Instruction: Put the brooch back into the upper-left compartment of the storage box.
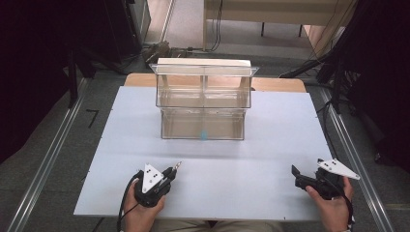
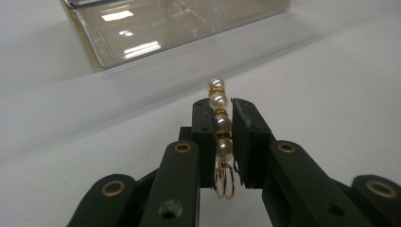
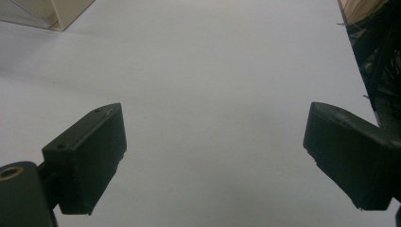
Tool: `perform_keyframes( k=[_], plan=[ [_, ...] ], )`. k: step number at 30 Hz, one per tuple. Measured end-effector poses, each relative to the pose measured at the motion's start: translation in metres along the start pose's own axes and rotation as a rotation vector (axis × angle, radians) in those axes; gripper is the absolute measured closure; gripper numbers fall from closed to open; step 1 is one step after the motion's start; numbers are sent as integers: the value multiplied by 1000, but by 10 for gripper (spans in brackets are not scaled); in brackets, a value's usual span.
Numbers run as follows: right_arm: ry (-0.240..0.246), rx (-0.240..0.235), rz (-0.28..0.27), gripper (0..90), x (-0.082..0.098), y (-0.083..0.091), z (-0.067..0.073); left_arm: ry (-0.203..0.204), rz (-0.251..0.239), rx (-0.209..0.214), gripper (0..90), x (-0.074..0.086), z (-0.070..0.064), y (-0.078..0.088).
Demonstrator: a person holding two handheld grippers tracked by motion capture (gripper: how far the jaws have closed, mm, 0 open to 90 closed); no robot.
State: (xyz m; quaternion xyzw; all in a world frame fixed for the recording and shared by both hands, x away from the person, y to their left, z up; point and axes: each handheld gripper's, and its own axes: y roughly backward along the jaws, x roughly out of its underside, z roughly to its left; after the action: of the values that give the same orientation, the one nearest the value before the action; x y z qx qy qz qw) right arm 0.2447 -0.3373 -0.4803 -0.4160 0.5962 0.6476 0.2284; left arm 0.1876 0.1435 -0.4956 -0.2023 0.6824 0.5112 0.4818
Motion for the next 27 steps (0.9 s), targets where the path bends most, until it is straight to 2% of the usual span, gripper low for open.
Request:
perform_keyframes(
  k=[4,15,18,27],
  plan=[
    [-1,1,1,55,0,0,0,-1,-35,-7,792,-4,0,5],
    [0,2,2,55,0,0,0,9,-70,-16,792,-8,2,11],
    [1,3,3,55,0,-1,0,29,-105,-20,792,-13,5,15],
    [4,3,9,55,0,-1,1,38,-144,-28,792,-18,7,22]
  ],
)
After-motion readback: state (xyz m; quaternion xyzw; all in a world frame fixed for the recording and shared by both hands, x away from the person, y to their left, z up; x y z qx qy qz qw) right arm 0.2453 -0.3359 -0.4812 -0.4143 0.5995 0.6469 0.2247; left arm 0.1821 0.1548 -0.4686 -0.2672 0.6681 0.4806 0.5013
